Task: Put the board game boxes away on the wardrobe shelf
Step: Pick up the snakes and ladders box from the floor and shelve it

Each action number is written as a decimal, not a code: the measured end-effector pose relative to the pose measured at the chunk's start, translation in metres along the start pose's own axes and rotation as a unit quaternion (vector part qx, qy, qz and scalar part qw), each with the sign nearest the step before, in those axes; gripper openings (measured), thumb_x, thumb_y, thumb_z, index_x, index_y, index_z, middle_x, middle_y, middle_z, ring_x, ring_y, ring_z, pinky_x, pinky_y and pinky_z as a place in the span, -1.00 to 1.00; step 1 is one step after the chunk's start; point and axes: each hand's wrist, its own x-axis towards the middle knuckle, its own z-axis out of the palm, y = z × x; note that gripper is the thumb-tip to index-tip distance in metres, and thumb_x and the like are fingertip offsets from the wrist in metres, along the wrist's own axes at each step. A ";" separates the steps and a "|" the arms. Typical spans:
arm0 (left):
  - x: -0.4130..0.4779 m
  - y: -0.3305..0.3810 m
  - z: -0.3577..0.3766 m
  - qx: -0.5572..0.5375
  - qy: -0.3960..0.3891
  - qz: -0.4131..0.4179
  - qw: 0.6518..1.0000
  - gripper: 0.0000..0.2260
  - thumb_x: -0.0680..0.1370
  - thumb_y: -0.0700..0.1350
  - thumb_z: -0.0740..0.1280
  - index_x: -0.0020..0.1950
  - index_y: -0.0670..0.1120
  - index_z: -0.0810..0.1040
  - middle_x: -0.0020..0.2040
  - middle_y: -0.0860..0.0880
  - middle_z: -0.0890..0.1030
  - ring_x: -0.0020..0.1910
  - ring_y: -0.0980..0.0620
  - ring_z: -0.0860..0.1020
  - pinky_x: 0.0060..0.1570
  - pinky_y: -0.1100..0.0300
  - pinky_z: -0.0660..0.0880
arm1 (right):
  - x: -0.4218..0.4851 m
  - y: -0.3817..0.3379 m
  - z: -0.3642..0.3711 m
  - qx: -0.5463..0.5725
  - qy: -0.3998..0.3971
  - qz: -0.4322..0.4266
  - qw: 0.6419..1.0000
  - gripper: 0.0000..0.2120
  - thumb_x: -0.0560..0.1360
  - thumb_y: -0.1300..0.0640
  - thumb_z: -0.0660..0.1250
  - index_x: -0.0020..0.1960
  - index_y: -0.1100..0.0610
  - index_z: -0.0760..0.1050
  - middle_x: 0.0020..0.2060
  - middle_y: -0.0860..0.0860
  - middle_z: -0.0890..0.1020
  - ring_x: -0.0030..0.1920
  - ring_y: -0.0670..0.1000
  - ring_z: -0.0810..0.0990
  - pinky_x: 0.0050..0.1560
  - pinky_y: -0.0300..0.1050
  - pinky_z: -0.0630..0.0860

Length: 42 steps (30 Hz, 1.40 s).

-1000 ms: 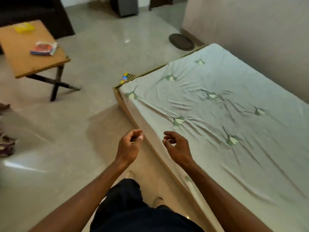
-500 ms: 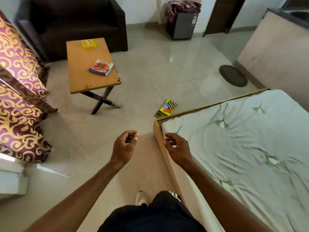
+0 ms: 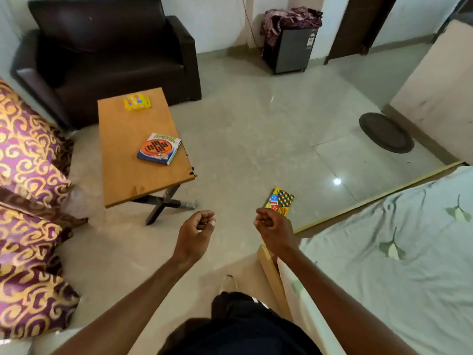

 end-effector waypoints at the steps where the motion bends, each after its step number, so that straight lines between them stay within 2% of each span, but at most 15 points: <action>1: 0.030 0.006 -0.002 0.005 -0.010 -0.001 1.000 -0.84 0.57 -0.11 0.35 0.14 0.01 0.59 0.01 0.09 0.65 -0.01 0.14 0.60 -0.07 0.37 0.48 | 0.026 -0.006 0.004 0.004 0.007 0.002 1.000 -0.76 0.47 0.18 0.39 0.14 0.07 0.58 -0.15 -0.04 0.68 -0.15 -0.10 0.65 -0.08 -0.28 0.52; 7: 0.177 0.038 0.011 0.018 -0.066 0.005 0.998 -0.84 0.57 -0.11 0.35 0.14 0.01 0.59 0.00 0.11 0.64 0.01 0.18 0.59 -0.06 0.40 0.48 | 0.147 -0.023 0.008 0.025 0.043 0.027 0.998 -0.75 0.49 0.18 0.38 0.17 0.09 0.57 -0.14 -0.02 0.66 -0.16 -0.07 0.65 -0.10 -0.16 0.59; 12: 0.311 0.052 0.059 0.037 -0.157 0.008 0.987 -0.84 0.56 -0.14 0.34 0.09 0.07 0.60 -0.01 0.10 0.67 0.01 0.16 0.61 -0.01 0.38 0.49 | 0.247 0.002 -0.003 0.020 0.127 0.086 0.988 -0.77 0.48 0.23 0.38 0.12 0.08 0.59 -0.15 0.01 0.67 -0.24 -0.10 0.63 -0.20 -0.44 0.47; 15: 0.386 0.055 0.092 0.065 -0.200 0.014 0.978 -0.84 0.56 -0.16 0.34 0.09 0.04 0.60 -0.01 0.08 0.67 0.01 0.13 0.62 -0.05 0.44 0.49 | 0.296 0.032 -0.008 0.019 0.165 0.128 0.978 -0.76 0.48 0.24 0.35 0.12 0.05 0.59 -0.16 0.01 0.68 -0.24 -0.05 0.64 -0.21 -0.30 0.54; 18: 0.464 0.042 0.141 0.118 -0.280 0.008 0.953 -0.84 0.56 -0.13 0.33 0.12 0.01 0.61 0.00 0.09 0.65 0.00 0.13 0.60 0.07 0.22 0.56 | 0.351 0.078 -0.004 0.022 0.212 0.203 0.956 -0.72 0.48 0.22 0.33 0.16 0.03 0.59 -0.11 -0.02 0.69 -0.16 -0.08 0.65 -0.10 -0.10 0.61; 22: 0.534 0.010 0.211 0.199 -0.357 0.020 0.912 -0.82 0.56 -0.09 0.32 0.14 0.03 0.60 0.01 0.09 0.64 -0.03 0.12 0.60 0.07 0.14 0.57 | 0.400 0.142 0.012 0.021 0.236 0.273 0.933 -0.68 0.47 0.22 0.31 0.20 0.01 0.57 0.03 -0.02 0.67 -0.04 -0.04 0.65 0.02 -0.04 0.59; 25: 0.572 -0.044 0.274 0.257 -0.406 0.033 0.876 -0.78 0.54 -0.13 0.34 0.17 0.01 0.58 0.04 0.06 0.63 -0.08 0.09 0.60 0.06 0.10 0.57 | 0.430 0.210 0.038 0.007 0.223 0.337 0.915 -0.66 0.49 0.24 0.28 0.24 0.04 0.56 0.17 0.04 0.61 0.11 0.06 0.60 0.14 -0.06 0.53; 28: 0.607 -0.133 0.354 0.304 -0.451 0.047 0.838 -0.73 0.52 -0.11 0.34 0.23 0.02 0.55 0.16 0.03 0.60 -0.03 0.05 0.59 0.10 0.08 0.54 | 0.461 0.311 0.074 -0.004 0.202 0.382 0.902 -0.63 0.48 0.28 0.27 0.26 0.08 0.55 0.20 0.09 0.60 0.14 0.11 0.58 0.13 -0.12 0.47; 31: 0.628 -0.228 0.423 0.339 -0.478 0.061 0.808 -0.66 0.53 -0.10 0.34 0.30 -0.02 0.51 0.27 -0.01 0.54 0.12 0.00 0.56 0.16 0.07 0.51 | 0.481 0.406 0.116 -0.013 0.184 0.396 0.899 -0.58 0.40 0.27 0.24 0.20 0.00 0.55 0.15 0.08 0.63 0.07 0.17 0.60 0.05 0.02 0.57; 34: 0.643 -0.316 0.492 0.361 -0.496 0.068 0.786 -0.58 0.52 -0.10 0.35 0.38 -0.06 0.44 0.34 -0.08 0.49 0.23 -0.08 0.52 0.21 0.02 0.49 | 0.495 0.505 0.156 -0.045 0.145 0.399 0.904 -0.53 0.35 0.20 0.23 0.23 -0.07 0.48 0.22 -0.04 0.57 0.18 0.14 0.54 0.04 0.16 0.57; 36: 0.650 -0.371 0.532 0.368 -0.503 0.043 0.781 -0.51 0.49 -0.12 0.37 0.41 -0.10 0.39 0.35 -0.13 0.47 0.26 -0.10 0.50 0.22 0.08 0.47 | 0.503 0.563 0.180 -0.091 0.112 0.415 0.898 -0.53 0.37 0.19 0.25 0.27 -0.07 0.47 0.34 -0.05 0.46 0.33 0.12 0.42 0.12 0.22 0.52; 39: 0.657 -0.425 0.574 0.357 -0.485 -0.006 0.799 -0.46 0.37 -0.09 0.37 0.35 -0.10 0.39 0.26 -0.10 0.52 0.20 -0.09 0.55 0.15 0.12 0.50 | 0.510 0.621 0.203 -0.113 0.080 0.467 0.873 -0.48 0.42 0.22 0.26 0.35 -0.07 0.39 0.50 0.01 0.20 0.51 0.17 0.12 0.31 0.38 0.29; 40: 0.658 -0.433 0.581 0.346 -0.476 -0.024 0.808 -0.50 0.36 -0.11 0.36 0.30 -0.10 0.40 0.20 -0.06 0.55 0.13 -0.06 0.57 0.05 0.12 0.52 | 0.511 0.631 0.208 -0.112 0.082 0.475 0.869 -0.47 0.42 0.23 0.26 0.36 -0.06 0.38 0.50 0.00 0.15 0.51 0.20 0.09 0.31 0.41 0.24; 42: 0.657 -0.440 0.590 0.321 -0.471 -0.054 0.820 -0.62 0.41 -0.22 0.36 0.22 -0.09 0.42 0.07 0.01 0.55 -0.01 0.02 0.55 -0.08 0.19 0.45 | 0.512 0.640 0.217 -0.104 0.100 0.485 0.862 -0.46 0.39 0.25 0.26 0.34 -0.03 0.38 0.49 0.03 0.16 0.45 0.22 0.18 0.30 0.39 0.28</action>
